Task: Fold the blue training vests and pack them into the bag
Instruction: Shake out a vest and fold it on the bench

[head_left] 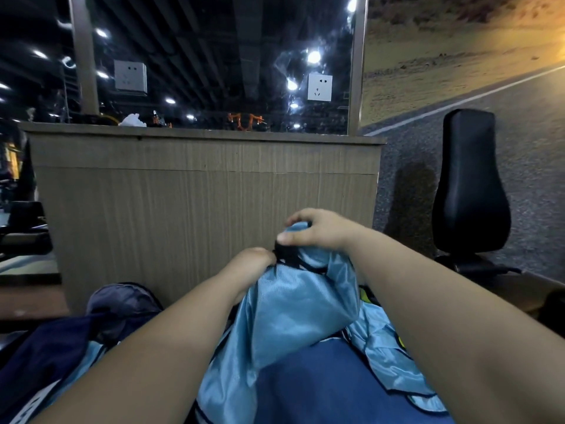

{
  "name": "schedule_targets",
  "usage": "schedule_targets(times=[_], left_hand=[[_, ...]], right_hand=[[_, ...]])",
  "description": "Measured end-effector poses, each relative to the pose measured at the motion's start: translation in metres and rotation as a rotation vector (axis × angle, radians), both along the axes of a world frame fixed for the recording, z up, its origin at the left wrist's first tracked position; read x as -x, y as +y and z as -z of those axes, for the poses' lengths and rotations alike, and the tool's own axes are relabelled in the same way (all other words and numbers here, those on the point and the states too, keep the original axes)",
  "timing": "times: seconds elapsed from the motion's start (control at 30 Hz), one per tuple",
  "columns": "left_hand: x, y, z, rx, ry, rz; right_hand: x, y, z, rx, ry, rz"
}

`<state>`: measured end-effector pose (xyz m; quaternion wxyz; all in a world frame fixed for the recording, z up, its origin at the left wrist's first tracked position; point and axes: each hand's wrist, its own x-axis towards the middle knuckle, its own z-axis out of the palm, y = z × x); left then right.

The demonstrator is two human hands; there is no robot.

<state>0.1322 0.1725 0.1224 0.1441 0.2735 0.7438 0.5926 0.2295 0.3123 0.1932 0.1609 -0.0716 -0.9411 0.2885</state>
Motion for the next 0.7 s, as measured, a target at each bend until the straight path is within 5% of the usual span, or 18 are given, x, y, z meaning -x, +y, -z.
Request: schedule_targets(times=[0.17,0.33,0.53,0.7], left_hand=[[0.005,-0.007,-0.009,-0.03,-0.002,0.038],[0.016,-0.017,0.005,-0.01,0.033,0.182],[0.029,-0.032,0.025,0.373,0.268,0.184],[0.042,-0.048,0.037,0.128,-0.041,0.158]], right_hand=[[0.007,-0.006,0.017,0.043,-0.228,-0.064],[0.005,-0.003,0.012,0.028,-0.026,0.028],[0.004,0.013,0.007,0.129,0.055,0.13],[0.003,0.036,0.019,0.221,-0.014,0.23]])
